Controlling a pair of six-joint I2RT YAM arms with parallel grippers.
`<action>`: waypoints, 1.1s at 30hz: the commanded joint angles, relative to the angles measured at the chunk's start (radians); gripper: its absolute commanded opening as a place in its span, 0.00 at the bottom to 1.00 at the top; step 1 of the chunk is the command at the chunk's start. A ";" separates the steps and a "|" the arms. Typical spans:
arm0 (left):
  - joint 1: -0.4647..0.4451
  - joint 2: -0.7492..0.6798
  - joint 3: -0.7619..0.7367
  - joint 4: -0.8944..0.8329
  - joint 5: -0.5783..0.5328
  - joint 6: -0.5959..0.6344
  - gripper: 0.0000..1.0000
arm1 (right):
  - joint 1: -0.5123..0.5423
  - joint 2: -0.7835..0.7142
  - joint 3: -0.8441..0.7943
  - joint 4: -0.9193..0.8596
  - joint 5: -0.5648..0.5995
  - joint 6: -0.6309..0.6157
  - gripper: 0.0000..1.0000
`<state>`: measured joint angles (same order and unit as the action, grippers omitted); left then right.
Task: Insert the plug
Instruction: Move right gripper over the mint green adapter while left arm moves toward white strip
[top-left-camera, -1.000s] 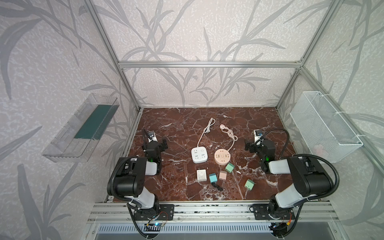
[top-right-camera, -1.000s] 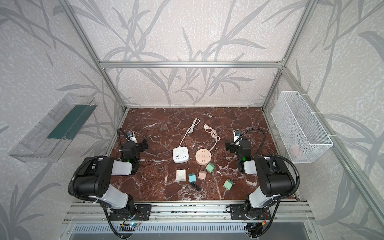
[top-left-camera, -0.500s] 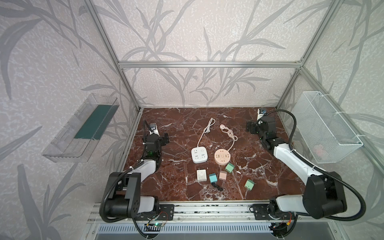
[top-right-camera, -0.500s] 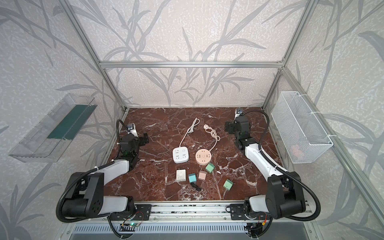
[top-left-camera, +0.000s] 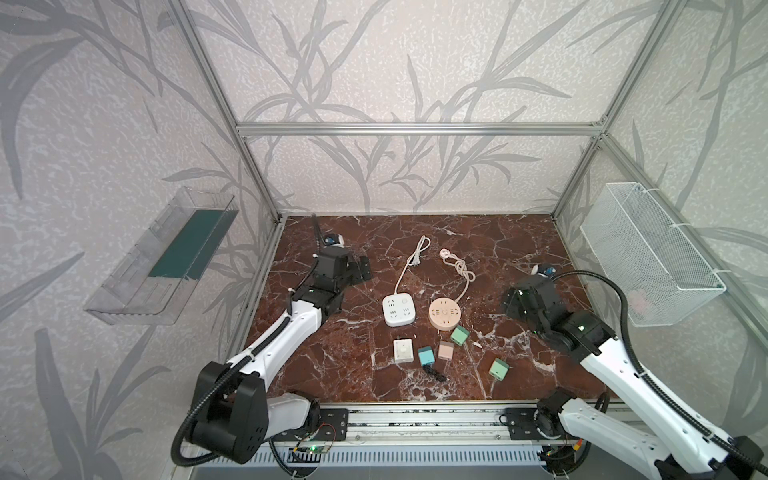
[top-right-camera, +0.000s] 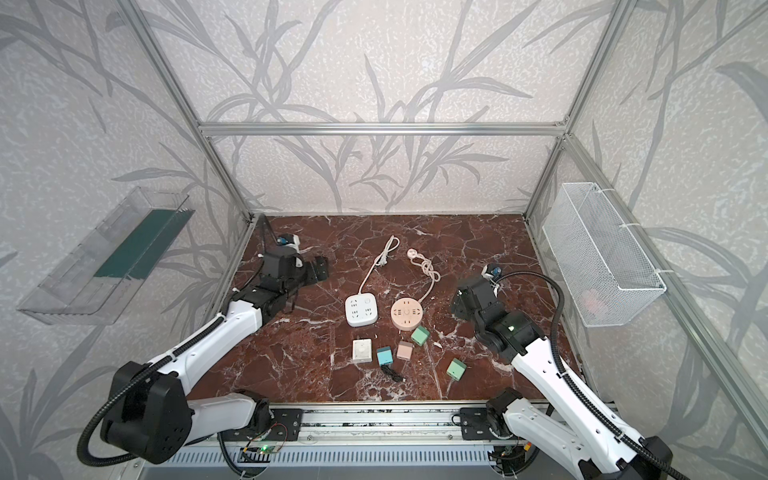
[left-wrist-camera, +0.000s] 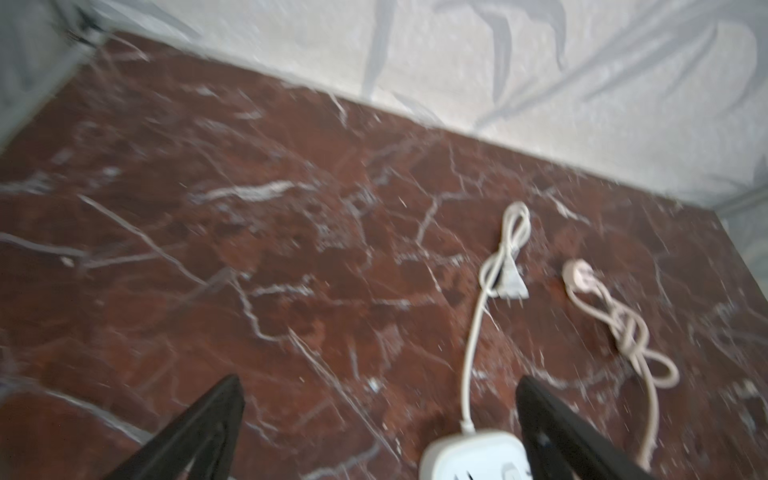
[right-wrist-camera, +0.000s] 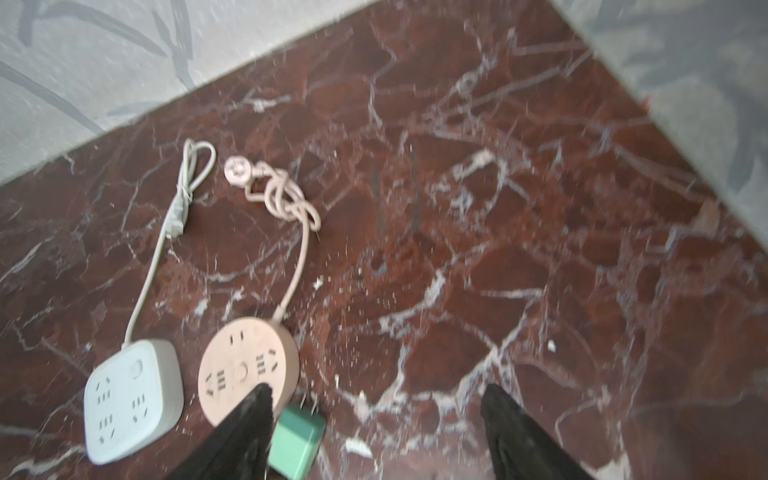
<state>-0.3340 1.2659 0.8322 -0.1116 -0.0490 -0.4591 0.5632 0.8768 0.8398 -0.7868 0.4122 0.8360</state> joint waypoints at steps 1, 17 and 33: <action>-0.090 -0.024 0.014 -0.156 0.041 -0.050 0.99 | 0.053 -0.022 -0.065 -0.163 -0.087 0.167 0.72; -0.233 -0.163 -0.062 -0.062 0.009 -0.020 0.99 | 0.245 -0.001 -0.258 -0.161 -0.242 0.394 0.64; -0.233 -0.057 0.028 -0.132 0.071 -0.015 0.99 | 0.288 0.066 -0.336 -0.066 -0.265 0.459 0.55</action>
<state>-0.5629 1.2285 0.8505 -0.2531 -0.0021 -0.4812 0.8413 0.9283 0.5205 -0.8661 0.1509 1.2747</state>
